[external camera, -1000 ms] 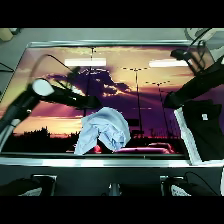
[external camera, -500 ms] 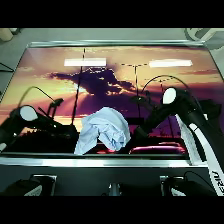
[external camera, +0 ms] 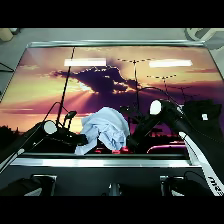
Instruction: Fold the shirts.
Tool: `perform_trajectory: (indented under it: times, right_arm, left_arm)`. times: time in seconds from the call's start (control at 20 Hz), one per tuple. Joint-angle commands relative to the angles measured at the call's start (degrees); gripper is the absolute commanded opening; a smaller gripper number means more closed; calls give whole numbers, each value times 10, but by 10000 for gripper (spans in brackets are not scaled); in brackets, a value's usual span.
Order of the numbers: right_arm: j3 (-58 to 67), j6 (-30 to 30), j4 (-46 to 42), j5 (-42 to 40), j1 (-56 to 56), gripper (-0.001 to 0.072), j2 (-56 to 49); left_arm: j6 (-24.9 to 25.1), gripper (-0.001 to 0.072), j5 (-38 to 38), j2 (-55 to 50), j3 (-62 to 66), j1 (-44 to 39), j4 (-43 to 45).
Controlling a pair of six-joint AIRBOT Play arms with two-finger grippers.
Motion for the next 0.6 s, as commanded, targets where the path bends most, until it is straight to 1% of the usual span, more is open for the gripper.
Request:
perform_trajectory:
  times: [0.0,0.05,0.1,0.15,0.2,0.25,0.3,0.35,0.4,0.5,0.55]
  right_arm:
    - [-4,13,11,-56,9,712,-3]
    - [-8,22,15,-71,9,711,-7]
    - [-13,28,20,-85,9,708,-15]
    - [-18,30,28,-95,9,706,-23]
    - [-20,30,39,-104,9,678,-33]
    - [-20,30,46,-114,9,608,-40]
    - [-20,30,45,-129,9,424,-42]
    - [-18,30,43,-144,8,68,-39]
    - [-9,30,29,-145,8,23,-33]
    - [41,11,-29,-119,8,21,0]
    - [86,5,-74,-95,8,21,23]
  left_arm:
    - [-43,264,29,-22,-3,-5,-2]
    - [-43,63,29,-23,-3,-5,-2]
    - [-43,29,29,-22,-3,-5,-2]
    - [-43,29,28,-21,-2,-5,0]
    - [-37,28,22,-20,1,-5,0]
    - [-29,27,14,-20,5,-5,0]
    - [-27,26,5,-19,10,-5,5]
    - [-27,27,-8,-16,21,-5,18]
    - [-27,26,-21,-7,36,-5,37]
    - [-27,26,-36,29,93,-2,85]
    - [-27,26,-36,57,136,2,112]
